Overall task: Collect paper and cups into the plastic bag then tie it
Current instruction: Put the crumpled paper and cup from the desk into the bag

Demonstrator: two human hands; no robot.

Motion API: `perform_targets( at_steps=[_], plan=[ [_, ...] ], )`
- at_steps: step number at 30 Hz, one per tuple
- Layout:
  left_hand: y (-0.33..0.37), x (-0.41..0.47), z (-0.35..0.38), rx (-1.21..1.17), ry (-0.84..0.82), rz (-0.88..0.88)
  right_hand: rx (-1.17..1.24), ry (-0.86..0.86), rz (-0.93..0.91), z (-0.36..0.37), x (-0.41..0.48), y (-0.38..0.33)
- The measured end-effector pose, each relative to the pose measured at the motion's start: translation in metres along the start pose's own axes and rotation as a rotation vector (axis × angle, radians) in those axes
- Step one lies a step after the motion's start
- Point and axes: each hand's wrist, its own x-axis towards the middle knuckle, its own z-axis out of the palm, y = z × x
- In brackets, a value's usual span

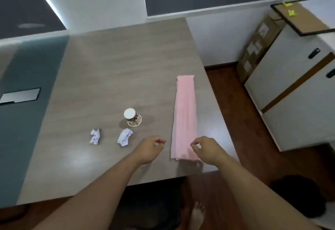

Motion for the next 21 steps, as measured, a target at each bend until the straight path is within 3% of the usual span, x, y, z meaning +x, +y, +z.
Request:
perform_targets(
  at_steps=[5,11,14,18,21],
  plan=[
    [-0.026,0.011,0.060,0.113,0.014,0.127,0.027,-0.023,0.035,0.047,0.004,0.023],
    [-0.061,0.033,0.124,0.451,0.019,0.316,0.117,0.037,0.045,0.075,0.011,0.057],
    [-0.064,0.040,0.142,0.527,0.140,0.320,0.218,0.039,0.042,0.073,0.011,0.064],
    [-0.058,0.044,0.149,0.466,0.360,0.246,0.274,0.022,0.032,0.061,0.005,0.069],
    [-0.040,0.038,0.139,0.061,0.343,-0.034,0.347,0.044,0.032,0.045,-0.009,0.067]
  ],
)
